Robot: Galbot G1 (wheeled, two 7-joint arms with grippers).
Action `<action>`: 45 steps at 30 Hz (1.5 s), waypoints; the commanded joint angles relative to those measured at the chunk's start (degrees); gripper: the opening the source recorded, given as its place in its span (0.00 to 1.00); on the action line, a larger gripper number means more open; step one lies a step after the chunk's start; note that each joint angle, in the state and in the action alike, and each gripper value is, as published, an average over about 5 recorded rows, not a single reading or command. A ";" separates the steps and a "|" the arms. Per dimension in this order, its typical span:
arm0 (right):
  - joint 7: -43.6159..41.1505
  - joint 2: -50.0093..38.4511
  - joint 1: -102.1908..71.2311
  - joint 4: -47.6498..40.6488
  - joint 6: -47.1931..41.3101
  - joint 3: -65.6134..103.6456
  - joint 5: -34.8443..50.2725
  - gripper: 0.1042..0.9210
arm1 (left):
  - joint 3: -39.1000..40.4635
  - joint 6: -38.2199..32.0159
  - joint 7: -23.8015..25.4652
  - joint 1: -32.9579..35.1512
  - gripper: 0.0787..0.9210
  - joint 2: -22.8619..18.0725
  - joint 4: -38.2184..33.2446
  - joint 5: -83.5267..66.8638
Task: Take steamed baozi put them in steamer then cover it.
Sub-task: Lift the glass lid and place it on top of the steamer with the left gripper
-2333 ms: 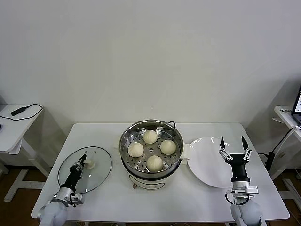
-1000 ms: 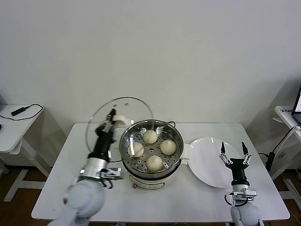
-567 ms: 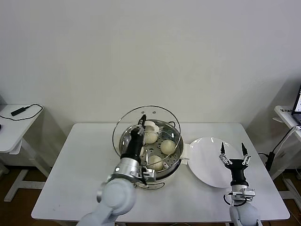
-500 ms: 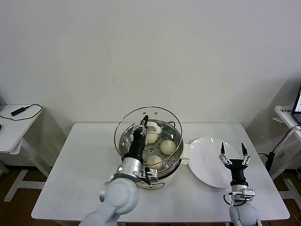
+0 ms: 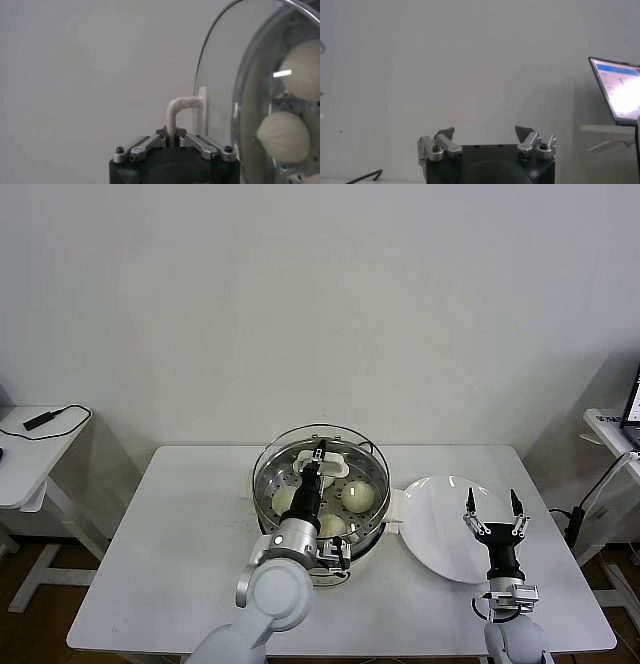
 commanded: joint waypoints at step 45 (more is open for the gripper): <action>-0.22 0.16 0.64 -0.96 0.74 0.25 -0.28 0.88 | -0.41 0.64 -0.28 0.71 0.14 -2.24 4.35 0.71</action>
